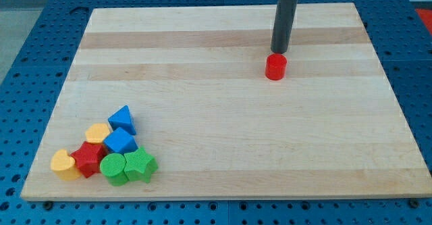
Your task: Push the red circle closer to the blue triangle
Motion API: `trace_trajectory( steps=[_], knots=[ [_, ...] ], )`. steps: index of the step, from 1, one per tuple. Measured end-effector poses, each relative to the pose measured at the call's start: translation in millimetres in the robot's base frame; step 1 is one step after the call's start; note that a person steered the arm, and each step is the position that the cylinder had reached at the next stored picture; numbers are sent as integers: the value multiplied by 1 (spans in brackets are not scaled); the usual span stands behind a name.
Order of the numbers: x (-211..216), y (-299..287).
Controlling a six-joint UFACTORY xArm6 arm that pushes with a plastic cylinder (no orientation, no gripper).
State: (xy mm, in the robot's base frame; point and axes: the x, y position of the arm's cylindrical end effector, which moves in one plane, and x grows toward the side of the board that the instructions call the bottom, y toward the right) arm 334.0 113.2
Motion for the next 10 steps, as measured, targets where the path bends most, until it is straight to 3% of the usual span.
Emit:
trace_trajectory(
  steps=[1, 2, 3, 10],
  knots=[
    [7, 53],
    [9, 54],
    [48, 67],
    [57, -83]
  ],
)
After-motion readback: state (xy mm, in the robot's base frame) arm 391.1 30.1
